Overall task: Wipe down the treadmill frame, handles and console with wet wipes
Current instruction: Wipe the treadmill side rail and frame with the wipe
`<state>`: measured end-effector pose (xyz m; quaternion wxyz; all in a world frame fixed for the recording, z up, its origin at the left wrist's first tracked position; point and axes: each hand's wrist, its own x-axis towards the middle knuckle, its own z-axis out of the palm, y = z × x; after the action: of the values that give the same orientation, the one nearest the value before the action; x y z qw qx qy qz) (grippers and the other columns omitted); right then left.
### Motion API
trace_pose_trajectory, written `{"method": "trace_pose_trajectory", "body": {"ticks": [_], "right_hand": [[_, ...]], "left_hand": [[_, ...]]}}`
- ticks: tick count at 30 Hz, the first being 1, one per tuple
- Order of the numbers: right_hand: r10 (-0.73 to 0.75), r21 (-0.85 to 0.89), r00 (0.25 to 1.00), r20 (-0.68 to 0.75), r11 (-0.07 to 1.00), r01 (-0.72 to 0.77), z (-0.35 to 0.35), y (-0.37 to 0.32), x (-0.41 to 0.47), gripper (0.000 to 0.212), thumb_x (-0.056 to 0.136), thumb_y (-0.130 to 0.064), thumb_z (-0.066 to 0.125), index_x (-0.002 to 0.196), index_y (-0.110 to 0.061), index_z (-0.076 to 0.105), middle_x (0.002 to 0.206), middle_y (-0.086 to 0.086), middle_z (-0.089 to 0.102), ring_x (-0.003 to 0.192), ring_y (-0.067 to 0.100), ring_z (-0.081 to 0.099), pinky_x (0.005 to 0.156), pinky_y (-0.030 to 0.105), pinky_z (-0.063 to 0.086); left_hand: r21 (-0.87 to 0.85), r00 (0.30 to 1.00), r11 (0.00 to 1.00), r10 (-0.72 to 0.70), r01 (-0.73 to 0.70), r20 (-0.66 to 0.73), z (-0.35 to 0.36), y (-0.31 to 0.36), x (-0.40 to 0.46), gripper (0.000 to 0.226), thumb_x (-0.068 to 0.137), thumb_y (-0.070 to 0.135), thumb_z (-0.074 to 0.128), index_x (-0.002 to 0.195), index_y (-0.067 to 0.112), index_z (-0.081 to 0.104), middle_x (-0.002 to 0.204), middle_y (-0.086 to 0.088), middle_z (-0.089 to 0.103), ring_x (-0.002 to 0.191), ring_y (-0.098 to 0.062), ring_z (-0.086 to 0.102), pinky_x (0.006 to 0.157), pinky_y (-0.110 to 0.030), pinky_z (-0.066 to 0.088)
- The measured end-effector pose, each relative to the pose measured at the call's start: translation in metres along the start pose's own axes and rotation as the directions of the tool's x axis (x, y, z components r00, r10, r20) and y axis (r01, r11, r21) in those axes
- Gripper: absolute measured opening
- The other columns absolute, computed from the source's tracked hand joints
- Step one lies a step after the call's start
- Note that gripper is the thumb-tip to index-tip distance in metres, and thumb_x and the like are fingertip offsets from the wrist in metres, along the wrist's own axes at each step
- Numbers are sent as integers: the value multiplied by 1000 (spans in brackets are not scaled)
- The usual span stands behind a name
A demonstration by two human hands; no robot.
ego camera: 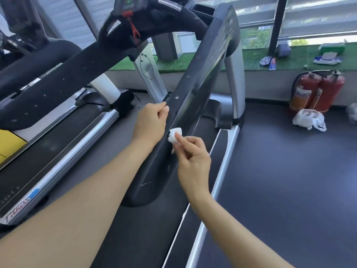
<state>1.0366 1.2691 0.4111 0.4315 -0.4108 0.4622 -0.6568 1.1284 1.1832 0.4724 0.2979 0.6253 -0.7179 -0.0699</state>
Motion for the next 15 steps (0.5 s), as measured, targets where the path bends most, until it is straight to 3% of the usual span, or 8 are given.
{"method": "trace_pose_trajectory", "body": {"ticks": [3,7,9,11,15], "right_hand": [[31,-2,999,-42,1000,-31,-1,5,24,25,91,-3,59,108,-16,71,88,-5,54,72,-7,52,73,5,40],[182,20,973,-140,983,-181,-13,17,92,25,93,-8,57,116,-14,68,94,-6,55,74,-1,53,65,0,39],[213,25,962,-173,977,-212,-12,23,106,26,94,-12,57,117,-16,67,102,2,62,78,1,56,67,1,40],[232,47,956,-181,973,-227,-9,24,100,24,94,-14,58,115,-18,69,98,0,62,79,-1,57,72,3,40],[168,62,981,-99,985,-163,-7,27,31,20,93,-13,60,107,-20,72,82,-8,49,66,-6,49,72,4,39]], "left_hand": [[20,1000,1000,-5,5,5,-2,2,0,32,98,21,40,82,-3,55,77,-22,57,71,-32,45,61,-38,38],[39,999,999,-34,34,3,-2,3,-1,19,98,27,40,80,21,44,80,-2,52,81,-20,49,76,-37,43],[51,999,998,-36,37,-14,-2,4,-2,21,99,24,42,79,17,47,76,-8,49,77,-20,46,71,-34,38],[55,1000,998,-23,24,-20,-3,7,-3,24,99,22,42,78,12,49,73,-15,49,71,-22,40,65,-33,31],[35,999,999,-39,40,-21,-4,11,-4,15,99,22,43,84,22,40,79,-5,45,77,-12,35,63,-29,30]]}}
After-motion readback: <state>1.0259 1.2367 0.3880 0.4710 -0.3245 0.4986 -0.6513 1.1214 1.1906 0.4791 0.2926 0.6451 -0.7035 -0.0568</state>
